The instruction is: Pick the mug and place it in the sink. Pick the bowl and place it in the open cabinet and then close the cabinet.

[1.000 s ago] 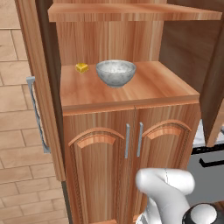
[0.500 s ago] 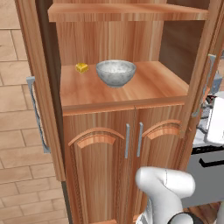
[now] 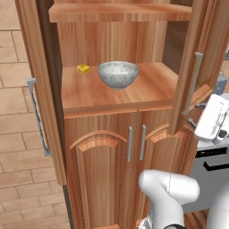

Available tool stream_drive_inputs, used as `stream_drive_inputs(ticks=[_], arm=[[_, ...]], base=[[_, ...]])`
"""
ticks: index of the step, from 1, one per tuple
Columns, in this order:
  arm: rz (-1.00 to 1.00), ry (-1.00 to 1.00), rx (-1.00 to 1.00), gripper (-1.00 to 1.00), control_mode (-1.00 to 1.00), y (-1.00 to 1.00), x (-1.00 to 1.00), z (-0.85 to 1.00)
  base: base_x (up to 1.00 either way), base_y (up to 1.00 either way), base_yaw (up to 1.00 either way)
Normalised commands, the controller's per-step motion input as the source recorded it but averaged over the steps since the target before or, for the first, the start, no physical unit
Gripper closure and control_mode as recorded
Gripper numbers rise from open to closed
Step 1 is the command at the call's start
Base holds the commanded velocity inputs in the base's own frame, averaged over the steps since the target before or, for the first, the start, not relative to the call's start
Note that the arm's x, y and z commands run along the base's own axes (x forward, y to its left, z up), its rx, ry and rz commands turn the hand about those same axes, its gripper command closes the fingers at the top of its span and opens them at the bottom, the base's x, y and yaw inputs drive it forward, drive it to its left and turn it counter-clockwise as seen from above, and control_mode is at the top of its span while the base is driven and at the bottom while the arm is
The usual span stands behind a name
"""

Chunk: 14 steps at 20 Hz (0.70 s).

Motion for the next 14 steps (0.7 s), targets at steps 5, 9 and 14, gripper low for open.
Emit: stream_drive_inputs(ticks=[5,9,14], arm=[[-0.15,0.07,0.0,-1.0,-1.0,0.09,0.79,0.0],[-0.15,0.06,0.0,-1.0,-1.0,0.28,0.71,0.0],[-0.14,0.04,0.0,-1.0,-1.0,0.31,0.63,-0.09]], base=[[0.0,0.0,0.0],[0.0,0.0,0.0],[0.0,0.0,0.0]])
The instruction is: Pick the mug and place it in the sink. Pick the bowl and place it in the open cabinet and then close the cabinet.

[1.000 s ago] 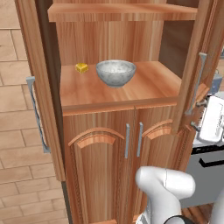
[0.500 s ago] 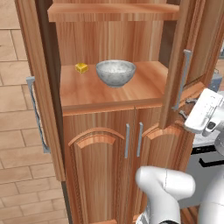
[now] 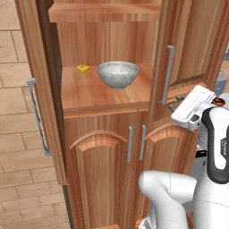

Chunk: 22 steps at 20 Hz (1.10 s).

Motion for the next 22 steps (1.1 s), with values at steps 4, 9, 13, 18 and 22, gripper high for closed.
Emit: stream_drive_inputs(ticks=[4,9,13,18,22], arm=[[-0.14,0.03,0.0,-1.0,-1.0,0.26,0.65,-0.11],[-0.12,0.07,0.0,-1.0,-1.0,0.0,0.7,0.0],[-0.09,0.08,0.0,-1.0,-1.0,-0.01,0.62,0.0],[-0.08,0.07,0.02,-1.0,-1.0,-0.02,0.5,0.0],[-0.07,0.05,0.04,-1.0,-1.0,0.07,0.08,0.0]], base=[[0.0,0.0,0.0],[0.0,0.0,0.0],[0.0,0.0,0.0],[0.0,0.0,0.0],[0.0,0.0,0.0]])
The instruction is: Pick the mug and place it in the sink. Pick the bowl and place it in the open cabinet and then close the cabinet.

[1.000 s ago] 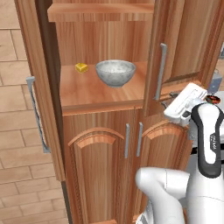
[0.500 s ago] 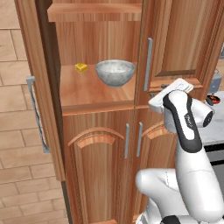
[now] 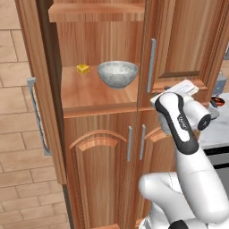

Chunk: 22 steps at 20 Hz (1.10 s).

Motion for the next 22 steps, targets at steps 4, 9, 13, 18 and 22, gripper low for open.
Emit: stream_drive_inputs(ticks=[4,9,13,18,22], arm=[[-0.09,0.11,0.11,-1.0,-1.0,0.2,-0.6,0.01],[-0.13,0.44,0.16,-1.0,-1.0,-0.05,-0.4,0.31],[-0.12,0.49,0.15,-1.0,-1.0,-0.18,-0.32,0.46],[-0.11,0.59,0.15,-1.0,-1.0,-0.2,-0.32,0.66],[-0.1,0.62,0.15,-1.0,-1.0,-0.29,-0.44,0.61]], base=[[0.0,0.0,0.0],[0.0,0.0,0.0],[0.0,0.0,0.0],[0.0,0.0,0.0],[0.0,0.0,0.0]])
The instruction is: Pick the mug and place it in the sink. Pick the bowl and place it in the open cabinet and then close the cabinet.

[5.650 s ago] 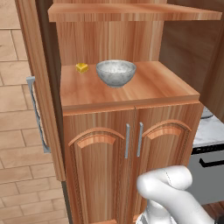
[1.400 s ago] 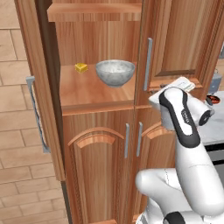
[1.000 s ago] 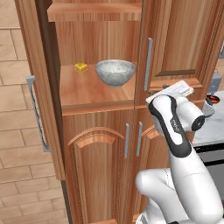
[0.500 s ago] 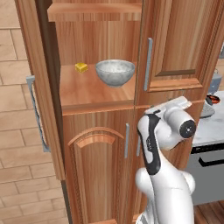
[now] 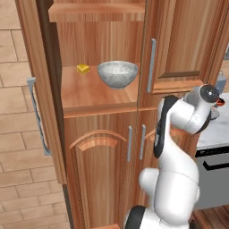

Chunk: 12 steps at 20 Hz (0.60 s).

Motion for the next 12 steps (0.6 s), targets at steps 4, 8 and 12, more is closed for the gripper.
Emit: stream_drive_inputs(ticks=[4,8,12], arm=[[-0.07,0.6,0.18,-1.0,-1.0,-0.3,-0.74,0.63],[0.0,0.35,0.2,-1.0,-1.0,-0.08,-1.0,0.28],[0.0,0.07,0.19,-1.0,-1.0,0.0,-1.0,0.18]], base=[[0.0,0.0,0.0],[0.0,0.0,0.0],[0.0,0.0,0.0]])
